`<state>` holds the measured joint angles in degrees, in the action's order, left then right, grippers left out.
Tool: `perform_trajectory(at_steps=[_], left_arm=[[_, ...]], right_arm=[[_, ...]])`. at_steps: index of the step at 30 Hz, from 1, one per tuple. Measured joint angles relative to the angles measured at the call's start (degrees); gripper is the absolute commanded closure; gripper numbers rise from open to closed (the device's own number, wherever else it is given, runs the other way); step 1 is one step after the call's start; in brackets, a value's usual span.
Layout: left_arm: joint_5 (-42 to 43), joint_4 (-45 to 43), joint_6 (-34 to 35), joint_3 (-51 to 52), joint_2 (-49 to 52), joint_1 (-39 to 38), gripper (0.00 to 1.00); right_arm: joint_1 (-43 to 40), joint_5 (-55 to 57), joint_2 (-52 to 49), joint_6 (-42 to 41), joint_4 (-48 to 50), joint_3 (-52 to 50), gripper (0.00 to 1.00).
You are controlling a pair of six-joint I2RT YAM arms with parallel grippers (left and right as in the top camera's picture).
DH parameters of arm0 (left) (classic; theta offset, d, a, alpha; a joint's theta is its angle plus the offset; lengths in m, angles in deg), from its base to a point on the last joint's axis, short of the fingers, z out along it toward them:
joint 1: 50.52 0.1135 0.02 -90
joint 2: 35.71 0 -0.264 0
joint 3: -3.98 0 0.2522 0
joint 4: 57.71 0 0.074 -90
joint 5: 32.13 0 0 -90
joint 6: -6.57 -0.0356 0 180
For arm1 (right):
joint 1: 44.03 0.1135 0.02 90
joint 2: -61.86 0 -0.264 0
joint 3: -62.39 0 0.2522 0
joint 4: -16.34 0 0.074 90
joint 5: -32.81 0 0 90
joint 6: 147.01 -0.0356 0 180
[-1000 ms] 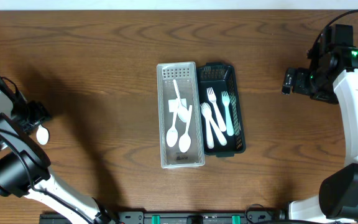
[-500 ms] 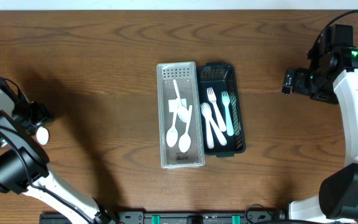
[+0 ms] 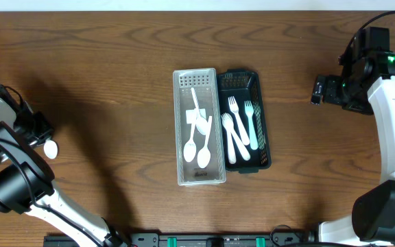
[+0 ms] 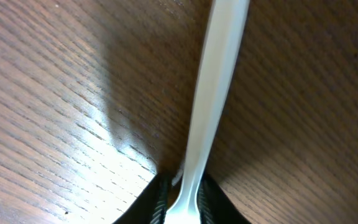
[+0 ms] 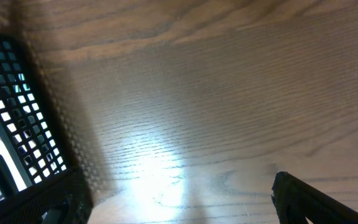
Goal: Pack container
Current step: 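Move the left gripper to the last white spoon and grasp it, then carry the spoon with the left gripper and release it into the clear tray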
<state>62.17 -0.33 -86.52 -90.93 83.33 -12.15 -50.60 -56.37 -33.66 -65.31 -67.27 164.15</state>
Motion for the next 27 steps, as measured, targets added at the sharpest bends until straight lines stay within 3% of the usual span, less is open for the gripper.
perform_trajectory(at_steps=[6, 19, 23, 27], left_arm=[[0.0, 0.0, -0.1, 0.0, 0.0, 0.0, 0.94], [1.5, 2.8, 1.5, -0.1, -0.7, -0.7, 0.94], [1.9, 4.2, 2.8, 0.1, -6.5, -4.0, 0.94], [2.3, 6.2, 3.4, 0.1, -19.1, -11.7, 0.94]], right_arm=[[0.0, 0.0, 0.0, 0.0, 0.0, 0.0, 0.01], [0.0, 0.0, 0.0, 0.2, 0.2, 0.0, 0.01], [0.0, 0.0, 0.0, 0.2, 0.4, 0.0, 0.01], [0.0, 0.0, 0.0, 0.2, 0.5, 0.0, 0.01]])
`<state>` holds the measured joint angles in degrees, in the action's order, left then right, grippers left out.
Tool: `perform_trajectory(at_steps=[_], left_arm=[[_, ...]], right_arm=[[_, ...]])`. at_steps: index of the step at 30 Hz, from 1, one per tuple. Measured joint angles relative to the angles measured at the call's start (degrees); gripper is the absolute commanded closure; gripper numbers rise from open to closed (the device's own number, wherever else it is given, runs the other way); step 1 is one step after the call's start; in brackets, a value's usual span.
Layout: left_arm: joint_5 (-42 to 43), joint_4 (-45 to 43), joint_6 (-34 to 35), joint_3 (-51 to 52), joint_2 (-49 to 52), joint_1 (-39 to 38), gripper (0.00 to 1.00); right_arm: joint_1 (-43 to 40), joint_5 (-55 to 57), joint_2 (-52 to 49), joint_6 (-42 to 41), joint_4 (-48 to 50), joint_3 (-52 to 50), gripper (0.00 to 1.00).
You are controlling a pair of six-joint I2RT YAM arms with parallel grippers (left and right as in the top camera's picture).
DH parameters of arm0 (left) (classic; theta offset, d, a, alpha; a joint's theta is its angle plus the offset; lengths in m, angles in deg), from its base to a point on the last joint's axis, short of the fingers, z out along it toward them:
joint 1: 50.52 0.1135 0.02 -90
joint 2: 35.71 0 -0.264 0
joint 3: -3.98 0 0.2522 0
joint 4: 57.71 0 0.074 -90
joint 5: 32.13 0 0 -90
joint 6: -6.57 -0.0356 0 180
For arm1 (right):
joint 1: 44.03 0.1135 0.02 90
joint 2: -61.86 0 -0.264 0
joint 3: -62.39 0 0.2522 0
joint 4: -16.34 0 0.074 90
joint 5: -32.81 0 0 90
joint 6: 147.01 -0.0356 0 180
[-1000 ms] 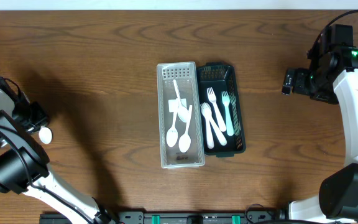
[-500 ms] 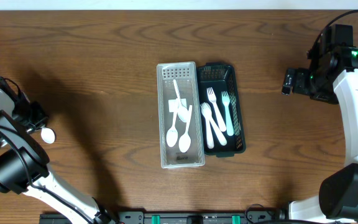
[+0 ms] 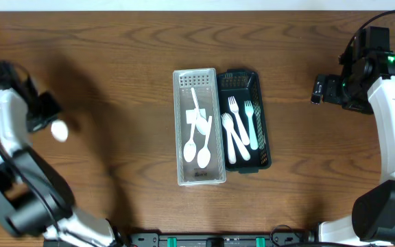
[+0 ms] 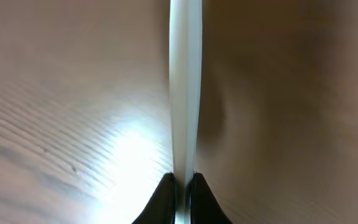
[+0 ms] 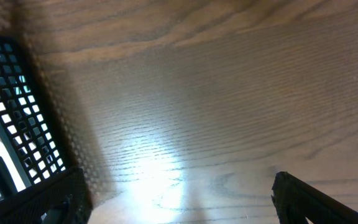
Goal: Pack container
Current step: 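Carry the spoon with the left gripper and release it into the clear tray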
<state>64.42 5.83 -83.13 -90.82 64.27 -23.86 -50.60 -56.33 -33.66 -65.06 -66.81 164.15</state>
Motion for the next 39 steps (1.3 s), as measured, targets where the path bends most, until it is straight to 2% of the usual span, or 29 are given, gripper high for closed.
perform_trajectory(at_steps=[7, 13, 16, 20, 29, 31, 32, 34, 36, 39], left_arm=[[0.8, 5.4, 2.5, -0.2, -17.7, -20.9, 0.94], [1.0, 7.6, 9.4, -0.2, -22.2, -41.0, 0.94], [1.0, 7.2, 13.2, -0.2, -21.1, -50.2, 0.94], [0.7, 7.2, 15.7, -0.1, -17.2, -57.1, 0.94], [0.5, 5.3, 16.9, 0.2, -1.0, -62.1, 0.94], [0.5, 4.8, 16.9, 0.4, 1.2, -62.1, 0.83], [0.5, 4.5, 16.9, 0.5, 2.0, -62.1, 0.69], [0.5, 4.1, 16.9, 0.8, 2.8, -62.1, 0.55], [0.5, 3.5, 16.7, 0.8, 2.8, -62.1, 0.46], [-0.6, 3.7, 15.9, 0.8, 2.5, -62.1, 0.40]], right_arm=[[0.0, 0.0, 0.0, 0.0, 0.0, 0.0, 0.01], [0.0, 0.0, 0.0, 0.0, 0.0, 0.0, 0.01], [0.0, -0.3, 0.0, 0.0, 0.0, 0.0, 0.01], [0.0, -0.8, 0.0, 0.0, 0.0, 0.0, 0.01], [0.0, -1.1, 0.0, 0.0, -0.1, 0.0, 0.01], [0.0, -1.1, 0.0, 0.0, -0.1, 0.0, 0.01], [0.0, -1.1, 0.0, 0.0, -0.1, 0.0, 0.01], [0.0, -1.1, 0.0, 0.0, -0.1, 0.0, 0.01], [0.0, -1.1, 0.0, 0.0, -0.2, 0.0, 0.01], [0.0, -1.1, 0.0, 0.0, -0.2, 0.0, 0.01]])
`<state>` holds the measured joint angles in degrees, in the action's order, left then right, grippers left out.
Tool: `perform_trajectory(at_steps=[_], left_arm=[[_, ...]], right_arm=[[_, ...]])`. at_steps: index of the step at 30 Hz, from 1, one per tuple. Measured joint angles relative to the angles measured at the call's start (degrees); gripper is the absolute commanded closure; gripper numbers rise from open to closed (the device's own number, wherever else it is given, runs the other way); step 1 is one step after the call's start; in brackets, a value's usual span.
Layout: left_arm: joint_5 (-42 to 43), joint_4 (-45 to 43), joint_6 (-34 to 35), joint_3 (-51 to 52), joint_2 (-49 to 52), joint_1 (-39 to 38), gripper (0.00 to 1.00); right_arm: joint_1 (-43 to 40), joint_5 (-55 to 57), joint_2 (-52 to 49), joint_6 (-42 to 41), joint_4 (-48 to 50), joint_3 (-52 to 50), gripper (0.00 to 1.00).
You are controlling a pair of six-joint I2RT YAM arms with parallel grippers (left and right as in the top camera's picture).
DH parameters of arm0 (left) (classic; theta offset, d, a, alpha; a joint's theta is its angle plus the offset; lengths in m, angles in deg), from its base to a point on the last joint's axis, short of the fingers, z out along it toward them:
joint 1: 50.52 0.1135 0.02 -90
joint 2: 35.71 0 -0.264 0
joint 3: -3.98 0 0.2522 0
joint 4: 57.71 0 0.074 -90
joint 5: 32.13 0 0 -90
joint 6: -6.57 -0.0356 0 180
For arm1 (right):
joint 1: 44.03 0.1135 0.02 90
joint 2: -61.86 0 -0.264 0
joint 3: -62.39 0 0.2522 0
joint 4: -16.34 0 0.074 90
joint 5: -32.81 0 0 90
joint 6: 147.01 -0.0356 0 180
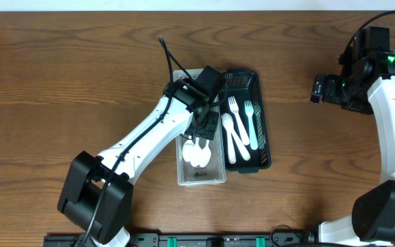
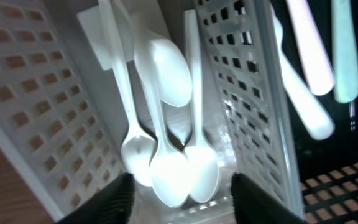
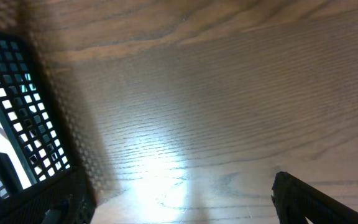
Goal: Pack container
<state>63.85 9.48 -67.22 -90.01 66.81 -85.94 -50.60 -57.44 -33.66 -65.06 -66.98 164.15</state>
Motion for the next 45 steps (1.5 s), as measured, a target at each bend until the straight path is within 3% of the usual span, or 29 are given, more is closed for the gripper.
perform_trajectory(at_steps=[7, 12, 22, 32, 39, 45], left_arm=[[-9.9, 1.9, -1.9, -0.6, -7.6, 1.1, 0.16], [-15.2, 0.5, -4.5, -2.5, -17.0, 9.5, 0.02], [-18.3, -7.8, -7.5, -3.1, -18.1, 28.5, 0.02], [-18.4, -6.3, -8.7, -2.1, -21.4, 37.2, 0.02], [-18.4, -8.5, -8.6, 5.9, -36.5, 36.6, 0.02], [-18.4, -12.3, -8.5, 18.7, -51.5, 33.5, 0.02]], right_arm=[[0.0, 0.0, 0.0, 0.0, 0.6, 0.0, 0.01], [0.0, 0.0, 0.0, 0.0, 5.3, 0.0, 0.01], [0.0, -0.5, 0.0, 0.5, 28.9, -0.2, 0.01], [0.0, -1.0, 2.1, 2.7, 23.7, -0.4, 0.01], [1.0, -0.2, 18.6, 2.9, 22.4, -5.0, 0.01], [8.3, 4.1, 38.1, 3.0, 22.4, -19.9, 0.01]])
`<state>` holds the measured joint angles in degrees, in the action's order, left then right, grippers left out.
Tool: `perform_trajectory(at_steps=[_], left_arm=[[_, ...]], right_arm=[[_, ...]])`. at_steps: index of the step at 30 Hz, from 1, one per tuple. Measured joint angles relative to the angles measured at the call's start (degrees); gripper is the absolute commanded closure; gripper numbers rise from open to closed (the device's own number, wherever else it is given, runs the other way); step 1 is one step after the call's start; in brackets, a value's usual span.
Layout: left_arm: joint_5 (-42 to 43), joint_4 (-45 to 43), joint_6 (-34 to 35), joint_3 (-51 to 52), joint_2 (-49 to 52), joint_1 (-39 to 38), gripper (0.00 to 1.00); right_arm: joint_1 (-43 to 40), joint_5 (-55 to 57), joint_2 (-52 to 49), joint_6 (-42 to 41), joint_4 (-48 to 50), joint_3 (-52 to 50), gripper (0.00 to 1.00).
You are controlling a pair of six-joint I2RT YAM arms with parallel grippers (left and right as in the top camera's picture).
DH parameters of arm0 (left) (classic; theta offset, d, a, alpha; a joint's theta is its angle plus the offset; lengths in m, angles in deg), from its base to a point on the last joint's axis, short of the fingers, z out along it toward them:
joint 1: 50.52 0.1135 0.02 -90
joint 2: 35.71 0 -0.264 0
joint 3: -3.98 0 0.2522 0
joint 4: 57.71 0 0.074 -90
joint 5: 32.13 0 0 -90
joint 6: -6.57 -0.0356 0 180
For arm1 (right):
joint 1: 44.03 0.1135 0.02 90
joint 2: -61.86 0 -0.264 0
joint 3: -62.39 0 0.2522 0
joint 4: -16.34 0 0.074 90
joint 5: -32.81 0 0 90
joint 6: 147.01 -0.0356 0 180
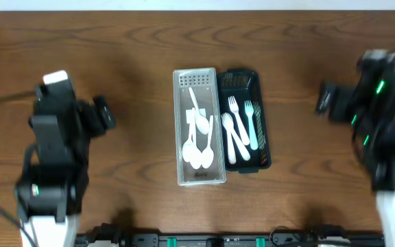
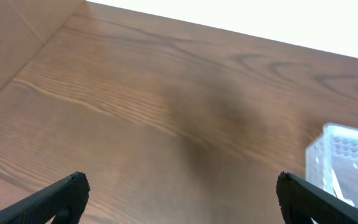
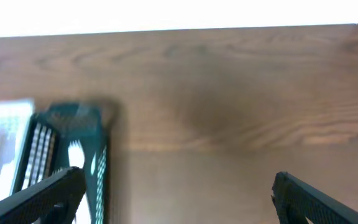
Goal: Pack container
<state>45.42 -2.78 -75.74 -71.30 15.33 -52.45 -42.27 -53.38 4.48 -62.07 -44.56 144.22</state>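
A clear white basket at mid-table holds several white spoons. Touching its right side, a dark green basket holds white and pale green forks. My left gripper hangs well to the left of the baskets, open and empty; its wrist view shows spread fingertips and a corner of the clear basket. My right gripper hovers off to the right, open and empty. In its wrist view the green basket and the clear basket appear at the left.
The wooden table is bare brown wood around the two baskets. Its far edge meets a white wall. Both arm bodies stand high over the left and right sides.
My left gripper was open low over the spoons in the clear basket; now it is back at the left, high above the table. My right gripper has also risen and views the baskets from afar.
At the far left my left gripper was shut on a white spoon, then held it a little higher. Later it stood open over the clear basket with the spoon lying among the others. Now both arms are drawn back from the baskets, open and empty.
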Motion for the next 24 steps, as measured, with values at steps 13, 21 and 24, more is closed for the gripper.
perform_trajectory(at_steps=[13, 21, 24], left_arm=[[0.0, 6.3, 0.2, 18.5, -27.3, -4.6, 0.02], [0.0, 10.8, 0.2, 18.9, -27.6, -4.6, 0.02], [0.0, 11.4, 0.2, 18.9, -27.6, -4.6, 0.02]], right_arm=[[11.2, 6.7, 36.7, -2.4, -5.7, -27.5, 0.01], [11.3, 7.2, 38.3, -2.6, -9.5, -30.1, 0.01], [11.3, 7.2, 38.3, -2.6, -11.6, -30.1, 0.01]])
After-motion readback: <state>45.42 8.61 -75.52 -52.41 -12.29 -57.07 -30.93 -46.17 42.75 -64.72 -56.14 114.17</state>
